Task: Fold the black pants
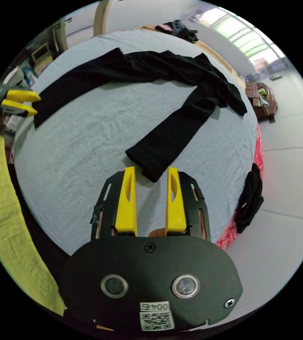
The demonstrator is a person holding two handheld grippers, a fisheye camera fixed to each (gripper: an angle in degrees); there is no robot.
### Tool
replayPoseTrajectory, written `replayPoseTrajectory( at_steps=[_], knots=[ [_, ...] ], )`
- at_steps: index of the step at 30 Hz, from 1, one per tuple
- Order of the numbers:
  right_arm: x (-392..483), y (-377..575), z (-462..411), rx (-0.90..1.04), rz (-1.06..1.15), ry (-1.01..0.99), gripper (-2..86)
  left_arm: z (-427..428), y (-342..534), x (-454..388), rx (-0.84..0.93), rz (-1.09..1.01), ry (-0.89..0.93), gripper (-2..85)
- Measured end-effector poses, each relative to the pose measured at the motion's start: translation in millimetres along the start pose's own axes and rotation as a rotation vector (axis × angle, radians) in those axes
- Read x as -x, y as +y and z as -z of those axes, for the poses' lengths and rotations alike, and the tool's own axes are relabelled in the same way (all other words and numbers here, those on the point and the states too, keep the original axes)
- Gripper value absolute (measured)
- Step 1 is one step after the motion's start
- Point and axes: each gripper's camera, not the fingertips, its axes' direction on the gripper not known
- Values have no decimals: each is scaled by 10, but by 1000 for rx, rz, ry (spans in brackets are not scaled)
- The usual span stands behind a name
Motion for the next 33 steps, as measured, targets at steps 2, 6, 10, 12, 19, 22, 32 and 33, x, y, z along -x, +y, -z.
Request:
replayPoseTrajectory(
  at_steps=[2, 6, 10, 12, 19, 22, 32, 33],
  knots=[
    [-108, 60, 12, 16, 55, 31, 77, 35, 37, 101, 13, 0, -10, 108],
    [-510, 186, 181, 15, -32, -55, 41, 122, 158, 306, 29, -5, -22, 104],
    [-1182, 721, 820, -116, -333, -228, 39, 202, 260, 435, 37, -10, -29, 103],
    [-1412, 1115, 1099, -185, -456, -335, 38, 258, 325, 511, 40, -9, -33, 102],
    [-1748, 2701, 925, -144, -918, -526, 39, 421, 483, 662, 39, 0, -29, 103],
    [-1736, 3065, 575, -84, -1052, -665, 38, 498, 537, 688, 41, -8, -30, 106],
    [-1626, 2961, 917, -16, -956, -603, 74, 951, 805, 793, 0, 20, 77, 135],
    [-1616, 2957, 951, -21, -955, -605, 80, 1000, 863, 787, 5, 22, 69, 136]
  ],
)
